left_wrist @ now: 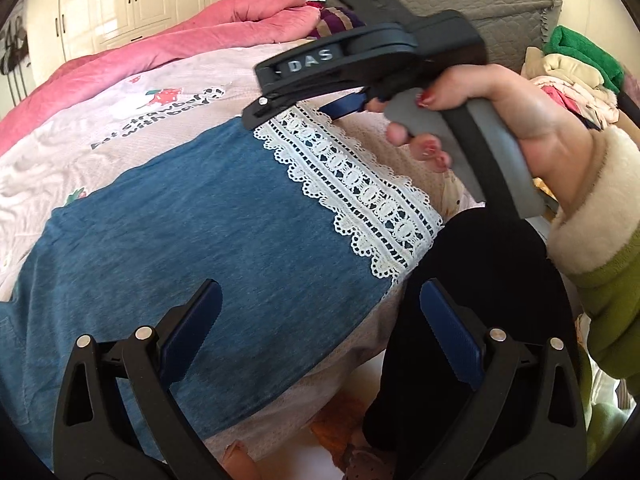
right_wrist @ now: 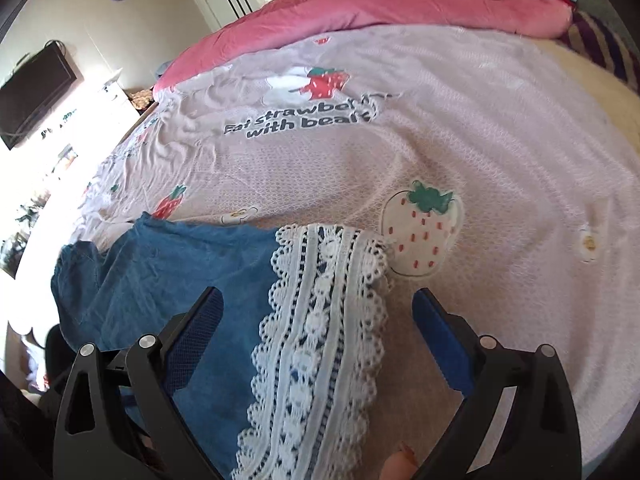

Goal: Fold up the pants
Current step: 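Close the right gripper on the white lace trim edge of the pants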

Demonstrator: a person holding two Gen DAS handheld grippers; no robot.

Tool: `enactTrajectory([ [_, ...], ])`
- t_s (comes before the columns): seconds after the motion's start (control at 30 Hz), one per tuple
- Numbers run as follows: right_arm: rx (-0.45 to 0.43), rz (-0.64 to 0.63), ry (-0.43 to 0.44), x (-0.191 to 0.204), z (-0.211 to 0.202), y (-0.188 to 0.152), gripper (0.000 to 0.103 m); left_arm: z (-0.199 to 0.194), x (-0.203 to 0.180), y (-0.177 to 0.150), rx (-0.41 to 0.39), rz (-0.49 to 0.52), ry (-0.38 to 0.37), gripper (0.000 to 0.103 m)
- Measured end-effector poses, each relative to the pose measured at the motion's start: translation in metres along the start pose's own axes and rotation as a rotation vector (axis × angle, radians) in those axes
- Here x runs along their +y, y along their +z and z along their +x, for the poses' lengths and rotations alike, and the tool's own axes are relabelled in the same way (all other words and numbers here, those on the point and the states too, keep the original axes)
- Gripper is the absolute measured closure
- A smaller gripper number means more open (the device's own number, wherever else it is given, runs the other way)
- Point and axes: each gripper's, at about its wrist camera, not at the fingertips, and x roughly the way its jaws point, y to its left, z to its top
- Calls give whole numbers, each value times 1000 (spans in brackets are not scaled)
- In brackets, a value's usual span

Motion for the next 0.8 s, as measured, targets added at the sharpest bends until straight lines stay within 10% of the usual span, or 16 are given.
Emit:
enactTrajectory([
  [0.4, -44, -6, 114, 0, -5, 2, 49, 16, -23, -3, -18, 128, -43, 20],
  [0.8, 6, 10, 153, -6, 11, 1, 50, 49, -58, -2, -51, 338, 16, 47],
])
